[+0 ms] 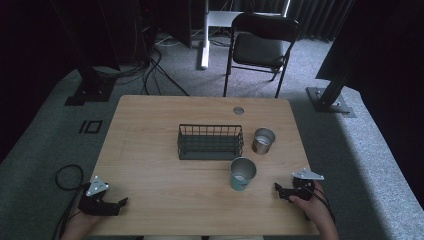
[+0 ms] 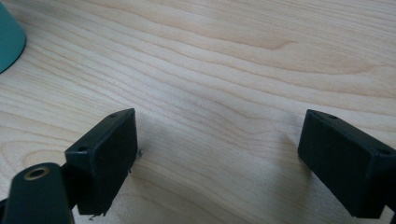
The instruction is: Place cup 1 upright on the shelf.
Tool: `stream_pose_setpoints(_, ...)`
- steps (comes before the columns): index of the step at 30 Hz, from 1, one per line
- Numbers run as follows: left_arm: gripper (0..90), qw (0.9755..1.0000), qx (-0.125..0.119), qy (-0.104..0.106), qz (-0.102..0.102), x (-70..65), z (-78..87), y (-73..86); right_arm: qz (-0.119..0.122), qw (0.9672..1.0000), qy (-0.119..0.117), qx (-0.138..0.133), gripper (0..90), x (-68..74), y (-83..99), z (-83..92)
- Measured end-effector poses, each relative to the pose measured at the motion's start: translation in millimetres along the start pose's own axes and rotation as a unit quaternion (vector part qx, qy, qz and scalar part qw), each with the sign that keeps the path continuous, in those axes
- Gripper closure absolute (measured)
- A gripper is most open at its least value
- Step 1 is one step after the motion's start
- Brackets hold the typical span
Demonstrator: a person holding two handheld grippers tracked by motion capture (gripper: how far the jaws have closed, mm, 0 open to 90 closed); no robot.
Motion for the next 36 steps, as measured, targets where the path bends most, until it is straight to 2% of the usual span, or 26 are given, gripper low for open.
stream_pose_setpoints(9, 1.6, 1.0, 0.0, 0.0, 0.0, 0.1, 0.0, 0.0, 0.0, 1.0, 0.0, 0.0, 11.5, 0.0, 0.0, 0.0)
stream_pose_setpoints(20, 2.1, 0.9999, 0.002, 0.003, -0.01, -0.9, -0.9, -2.5, 0.0, 1.0, 0.0, 0.0, 11.6, -0.1, 0.0, 0.0)
stream_pose_setpoints(24, 2.1, 0.9998, 0.0, 0.012, -0.018, -5.8, -2.6, -6.4, 0.0, 1.0, 0.0, 0.0, 11.5, -0.1, 0.0, 0.0)
stream_pose_setpoints(28, 2.1, 0.9995, -0.014, 0.019, -0.023, -9.7, -2.8, -12.5, 0.0, 1.0, 0.0, 0.0, 11.6, 0.0, 0.0, 0.0)
stream_pose_setpoints(31, 2.1, 0.9987, -0.016, 0.036, -0.031, -15.7, -5.9, -16.7, 0.0, 1.0, 0.0, 0.0, 11.6, 0.0, 0.0, 0.0)
stream_pose_setpoints(36, 2.1, 0.998, -0.021, 0.047, -0.035, -20.9, -7.5, -19.9, 0.0, 1.0, 0.0, 0.0, 11.5, 0.0, 0.0, -0.1)
Point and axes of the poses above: each handheld gripper's, and its own axes: z roughly backward along the jaws, y roughly out of its underside, x roughly to its left, the point moved 3 cm from there along -z, roughly forward along the jaws, and after that the axes turned 2 degrees about -z, right-handed, at the moved point
